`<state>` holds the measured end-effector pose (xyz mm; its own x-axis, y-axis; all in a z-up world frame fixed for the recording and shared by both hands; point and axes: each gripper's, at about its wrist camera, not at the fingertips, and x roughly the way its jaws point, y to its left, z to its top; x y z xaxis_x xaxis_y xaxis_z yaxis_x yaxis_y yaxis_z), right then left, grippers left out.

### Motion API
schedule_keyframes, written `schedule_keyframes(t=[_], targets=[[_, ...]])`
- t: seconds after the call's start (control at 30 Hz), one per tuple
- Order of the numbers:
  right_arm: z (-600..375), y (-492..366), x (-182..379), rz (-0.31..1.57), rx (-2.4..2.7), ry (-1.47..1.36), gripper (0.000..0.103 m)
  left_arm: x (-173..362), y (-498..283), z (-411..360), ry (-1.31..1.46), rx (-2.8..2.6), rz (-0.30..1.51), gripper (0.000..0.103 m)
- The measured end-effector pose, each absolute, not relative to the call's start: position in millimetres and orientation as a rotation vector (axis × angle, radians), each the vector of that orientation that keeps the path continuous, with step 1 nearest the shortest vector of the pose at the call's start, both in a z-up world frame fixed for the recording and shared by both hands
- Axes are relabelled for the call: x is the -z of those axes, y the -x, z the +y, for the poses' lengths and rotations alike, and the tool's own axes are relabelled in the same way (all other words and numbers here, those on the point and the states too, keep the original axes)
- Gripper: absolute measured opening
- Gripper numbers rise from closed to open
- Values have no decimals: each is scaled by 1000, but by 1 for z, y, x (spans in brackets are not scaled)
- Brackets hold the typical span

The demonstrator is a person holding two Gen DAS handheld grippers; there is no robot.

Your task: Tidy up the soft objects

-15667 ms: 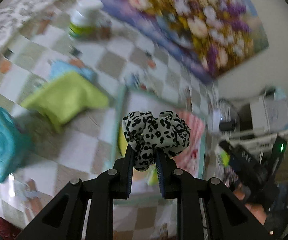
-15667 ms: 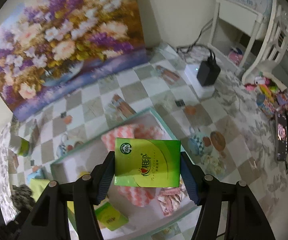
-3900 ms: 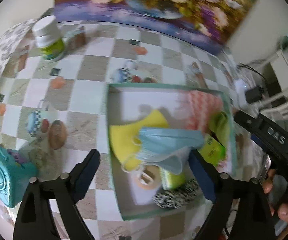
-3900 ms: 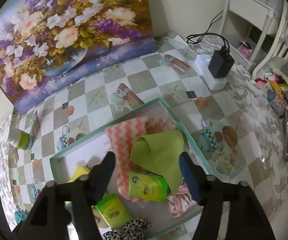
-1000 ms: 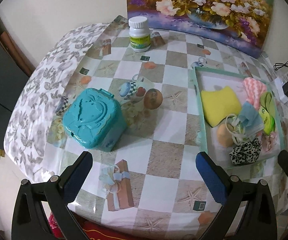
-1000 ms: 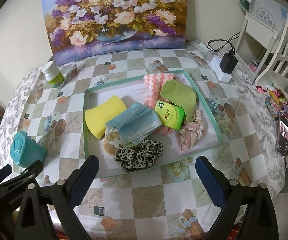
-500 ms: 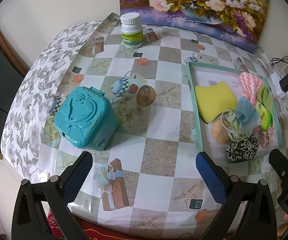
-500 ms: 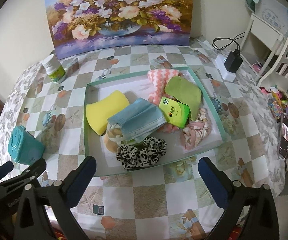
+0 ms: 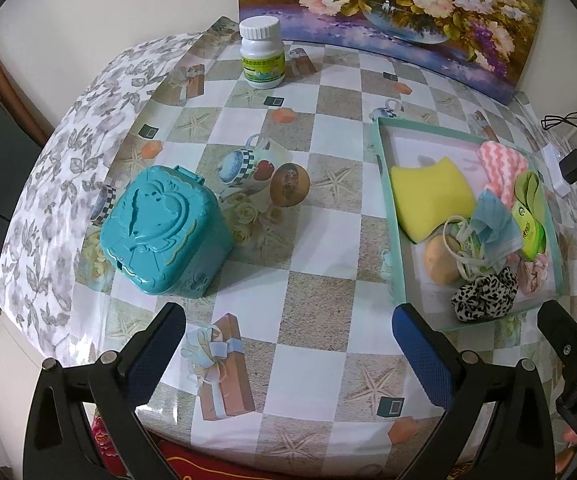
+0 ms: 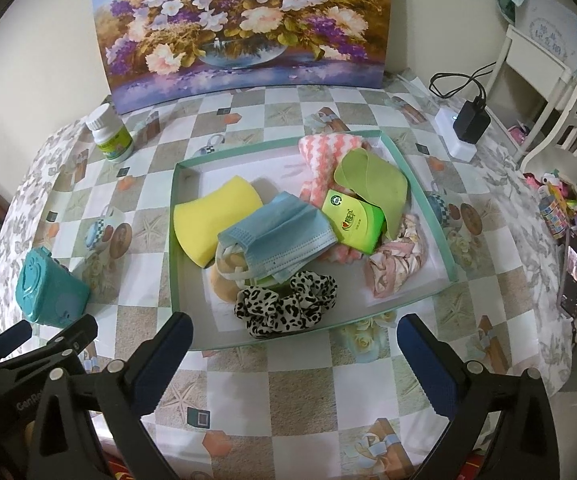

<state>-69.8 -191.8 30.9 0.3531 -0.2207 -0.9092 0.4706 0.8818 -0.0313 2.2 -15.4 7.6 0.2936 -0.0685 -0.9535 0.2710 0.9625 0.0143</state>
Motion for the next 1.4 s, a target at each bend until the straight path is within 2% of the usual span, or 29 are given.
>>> schedule_keyframes(t=[1.4], targets=[[-197,72,-29,1136,459,-273,103,-8,-6,-9,-155,204,1258,103]])
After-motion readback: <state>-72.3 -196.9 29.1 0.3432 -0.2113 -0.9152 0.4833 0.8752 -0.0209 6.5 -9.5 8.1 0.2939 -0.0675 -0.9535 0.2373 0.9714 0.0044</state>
